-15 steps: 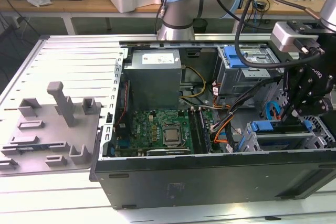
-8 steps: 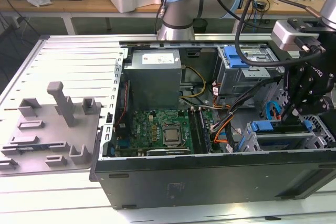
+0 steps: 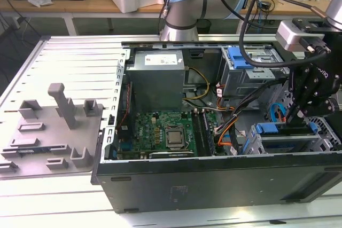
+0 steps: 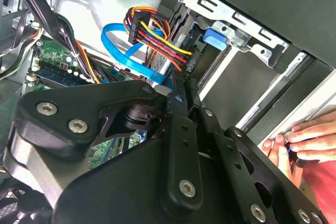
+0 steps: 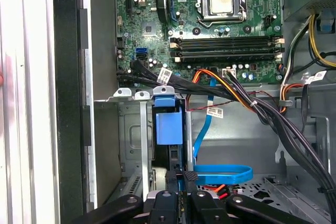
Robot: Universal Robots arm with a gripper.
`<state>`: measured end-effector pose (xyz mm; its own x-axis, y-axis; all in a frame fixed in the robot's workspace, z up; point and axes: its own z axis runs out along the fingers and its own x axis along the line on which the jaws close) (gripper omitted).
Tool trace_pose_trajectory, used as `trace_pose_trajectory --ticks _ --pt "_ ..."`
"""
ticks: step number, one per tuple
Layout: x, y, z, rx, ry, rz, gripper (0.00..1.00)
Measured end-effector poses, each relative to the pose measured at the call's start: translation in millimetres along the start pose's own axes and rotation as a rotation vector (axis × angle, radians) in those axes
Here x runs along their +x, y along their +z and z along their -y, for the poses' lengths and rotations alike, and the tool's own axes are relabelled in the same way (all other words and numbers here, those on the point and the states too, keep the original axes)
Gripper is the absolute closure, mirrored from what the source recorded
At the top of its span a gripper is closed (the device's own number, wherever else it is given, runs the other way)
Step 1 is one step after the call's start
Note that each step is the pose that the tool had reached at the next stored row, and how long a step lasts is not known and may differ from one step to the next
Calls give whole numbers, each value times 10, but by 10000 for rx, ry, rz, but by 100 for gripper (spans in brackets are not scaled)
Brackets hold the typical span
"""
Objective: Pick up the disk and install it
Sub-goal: 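Insert the second disk wire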
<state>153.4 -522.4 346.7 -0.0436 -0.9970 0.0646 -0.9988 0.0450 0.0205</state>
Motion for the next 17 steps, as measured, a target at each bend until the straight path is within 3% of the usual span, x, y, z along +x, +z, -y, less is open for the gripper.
trace_pose_trajectory --ticks 17 --pt "-2 35 1 0 -1 0 84"
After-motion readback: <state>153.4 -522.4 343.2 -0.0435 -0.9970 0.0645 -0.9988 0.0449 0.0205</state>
